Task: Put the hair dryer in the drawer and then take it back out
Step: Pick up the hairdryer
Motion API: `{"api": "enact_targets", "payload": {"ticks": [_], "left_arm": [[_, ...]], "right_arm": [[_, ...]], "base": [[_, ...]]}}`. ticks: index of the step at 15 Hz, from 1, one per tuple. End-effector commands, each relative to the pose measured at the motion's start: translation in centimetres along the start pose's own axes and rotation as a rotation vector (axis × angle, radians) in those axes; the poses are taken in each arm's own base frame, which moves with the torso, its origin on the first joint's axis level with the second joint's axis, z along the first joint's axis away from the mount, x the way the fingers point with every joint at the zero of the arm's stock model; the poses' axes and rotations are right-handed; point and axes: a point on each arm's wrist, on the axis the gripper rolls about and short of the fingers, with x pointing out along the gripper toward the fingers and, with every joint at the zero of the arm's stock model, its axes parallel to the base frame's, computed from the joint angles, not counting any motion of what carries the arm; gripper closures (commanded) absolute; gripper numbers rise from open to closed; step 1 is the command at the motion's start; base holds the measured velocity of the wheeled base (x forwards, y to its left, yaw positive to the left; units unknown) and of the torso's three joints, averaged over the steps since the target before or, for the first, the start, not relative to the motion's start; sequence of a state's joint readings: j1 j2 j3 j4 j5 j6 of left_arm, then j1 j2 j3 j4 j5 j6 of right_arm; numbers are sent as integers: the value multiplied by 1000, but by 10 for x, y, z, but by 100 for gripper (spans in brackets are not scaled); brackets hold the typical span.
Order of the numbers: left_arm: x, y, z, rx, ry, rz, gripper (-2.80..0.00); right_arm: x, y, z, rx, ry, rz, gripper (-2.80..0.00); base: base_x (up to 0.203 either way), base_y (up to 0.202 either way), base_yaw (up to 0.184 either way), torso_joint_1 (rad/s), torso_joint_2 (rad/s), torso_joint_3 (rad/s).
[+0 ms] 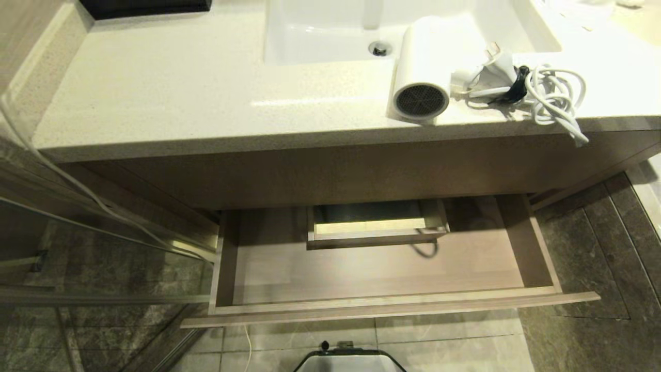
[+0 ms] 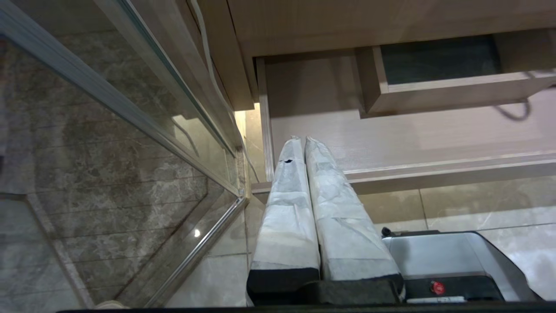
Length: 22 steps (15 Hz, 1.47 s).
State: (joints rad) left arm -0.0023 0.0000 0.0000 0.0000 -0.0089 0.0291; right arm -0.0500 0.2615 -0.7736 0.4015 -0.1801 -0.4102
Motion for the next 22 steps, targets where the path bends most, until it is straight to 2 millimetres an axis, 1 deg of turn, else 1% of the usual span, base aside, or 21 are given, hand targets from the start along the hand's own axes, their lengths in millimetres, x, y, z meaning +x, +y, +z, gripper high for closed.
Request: {"api": "enact_targets", "payload": {"ticks": [1, 6, 9, 13, 19, 22], "left_arm": [[0, 0, 0, 0, 2, -1, 0], [0, 0, 0, 0, 0, -1, 0], [0, 0, 0, 0, 0, -1, 0], [0, 0, 0, 0, 1, 0, 0], [0, 0, 0, 0, 2, -1, 0], [0, 0, 0, 0, 0, -1, 0]], "right_arm": [[0, 0, 0, -3, 1, -1, 0], [-2, 1, -1, -8, 5, 0, 0], [-2, 0, 0, -16, 5, -1, 0], [-3, 0, -1, -34, 2, 8, 0], [-2, 1, -2, -37, 5, 11, 0], [1, 2, -2, -44, 44, 23, 0]], "base": [[0, 0, 0, 287, -596, -310], [0, 0, 0, 228, -471, -246], [0, 0, 0, 31, -72, -33], [0, 0, 0, 190, -32, 151], [0, 0, 0, 313, -88, 224], [0, 0, 0, 337, -145, 186]]}}
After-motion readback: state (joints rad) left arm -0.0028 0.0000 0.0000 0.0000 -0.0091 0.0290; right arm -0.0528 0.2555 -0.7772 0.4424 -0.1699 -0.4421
